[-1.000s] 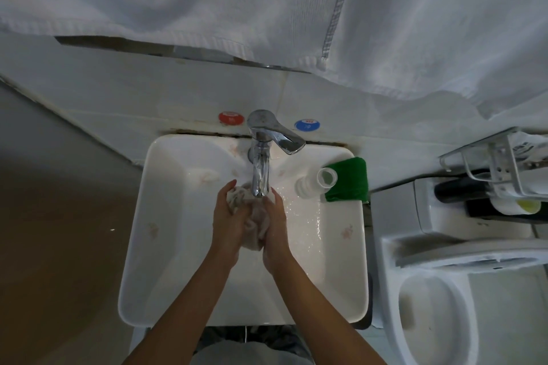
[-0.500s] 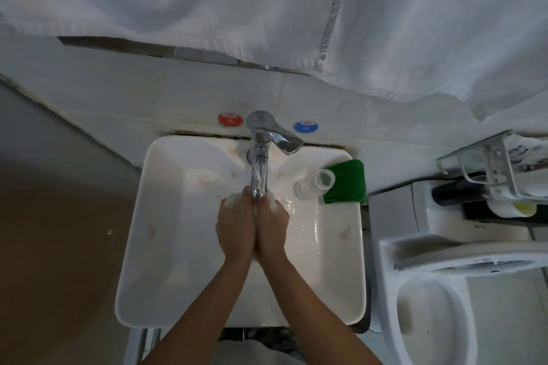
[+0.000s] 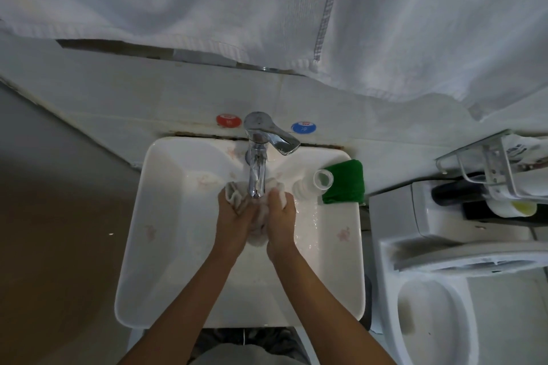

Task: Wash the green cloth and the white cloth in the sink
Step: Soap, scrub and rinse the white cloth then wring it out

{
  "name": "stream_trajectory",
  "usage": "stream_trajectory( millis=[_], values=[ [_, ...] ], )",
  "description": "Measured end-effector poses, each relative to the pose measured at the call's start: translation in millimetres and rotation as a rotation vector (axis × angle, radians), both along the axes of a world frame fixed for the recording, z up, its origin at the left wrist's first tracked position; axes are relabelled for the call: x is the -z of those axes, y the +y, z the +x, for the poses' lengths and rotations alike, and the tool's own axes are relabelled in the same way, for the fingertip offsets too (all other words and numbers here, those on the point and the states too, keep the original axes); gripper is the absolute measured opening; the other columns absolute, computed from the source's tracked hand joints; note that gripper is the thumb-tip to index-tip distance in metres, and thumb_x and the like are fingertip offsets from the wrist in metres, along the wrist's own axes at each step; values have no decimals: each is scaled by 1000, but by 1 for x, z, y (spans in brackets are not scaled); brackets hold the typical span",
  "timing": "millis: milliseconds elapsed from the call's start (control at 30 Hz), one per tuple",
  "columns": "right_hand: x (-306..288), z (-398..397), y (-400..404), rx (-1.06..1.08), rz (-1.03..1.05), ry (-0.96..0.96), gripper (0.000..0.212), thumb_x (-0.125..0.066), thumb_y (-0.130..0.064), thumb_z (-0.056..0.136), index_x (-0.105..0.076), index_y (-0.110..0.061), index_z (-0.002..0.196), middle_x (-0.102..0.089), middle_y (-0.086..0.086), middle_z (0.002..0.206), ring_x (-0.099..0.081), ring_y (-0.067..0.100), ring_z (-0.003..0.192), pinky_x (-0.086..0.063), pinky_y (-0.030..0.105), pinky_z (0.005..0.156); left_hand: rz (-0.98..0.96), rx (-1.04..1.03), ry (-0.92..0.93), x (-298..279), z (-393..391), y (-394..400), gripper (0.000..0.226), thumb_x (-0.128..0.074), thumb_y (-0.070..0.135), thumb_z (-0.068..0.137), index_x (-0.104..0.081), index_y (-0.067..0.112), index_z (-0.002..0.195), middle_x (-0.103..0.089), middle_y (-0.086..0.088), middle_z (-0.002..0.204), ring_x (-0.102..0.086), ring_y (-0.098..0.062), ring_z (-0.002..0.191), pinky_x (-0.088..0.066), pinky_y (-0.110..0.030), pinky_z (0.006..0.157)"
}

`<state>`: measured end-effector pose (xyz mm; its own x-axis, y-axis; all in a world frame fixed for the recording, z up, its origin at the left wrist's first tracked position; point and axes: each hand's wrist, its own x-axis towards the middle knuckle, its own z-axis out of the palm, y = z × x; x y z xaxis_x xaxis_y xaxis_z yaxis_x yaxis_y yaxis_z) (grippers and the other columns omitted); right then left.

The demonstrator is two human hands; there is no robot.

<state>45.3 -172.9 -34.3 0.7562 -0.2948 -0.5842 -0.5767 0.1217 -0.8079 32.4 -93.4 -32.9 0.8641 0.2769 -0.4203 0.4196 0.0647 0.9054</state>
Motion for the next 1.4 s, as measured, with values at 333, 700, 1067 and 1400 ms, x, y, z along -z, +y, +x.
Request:
stream_trajectory(
  millis=[333, 700, 1067, 1400],
  values=[
    [-5, -12, -19, -178, 207, -14, 47, -73, -26, 71, -61, -23, 117, -69, -3, 110, -66, 12, 99, -53, 24, 80, 168, -95, 89, 16, -2, 2, 40, -54, 36, 90, -50, 8, 119, -62, -14, 106, -61, -34, 100, -51, -42, 82],
    [-6, 0, -20, -109, 13, -66, 9, -60, -21, 93, -66, -27, 90, -70, -4, 91, -66, 18, 92, -54, 33, 81, -65, -117, 81, 7, -2, -9, 41, -60, 43, 86, -56, 9, 109, -63, -5, 98, -62, -17, 91, -49, -27, 74],
    [-4, -4, -27, -361, 211, -138, 64, -57, -12, 58, -65, -24, 121, -64, 8, 125, -60, 29, 115, -53, 48, 95, -401, -48, 313, 0, -10, 0, 44, -45, 55, 93, -60, 23, 119, -67, -5, 111, -67, -24, 101, -58, -44, 71],
    [-3, -10, -18, -329, 245, -53, 77, -71, -41, 75, -37, -38, 144, -48, -12, 138, -51, 13, 126, -47, 33, 102, -208, -152, 134, -7, -9, -2, 41, -53, -13, 79, -55, 15, 109, -64, -12, 104, -65, -29, 98, -56, -33, 70]
  ],
)
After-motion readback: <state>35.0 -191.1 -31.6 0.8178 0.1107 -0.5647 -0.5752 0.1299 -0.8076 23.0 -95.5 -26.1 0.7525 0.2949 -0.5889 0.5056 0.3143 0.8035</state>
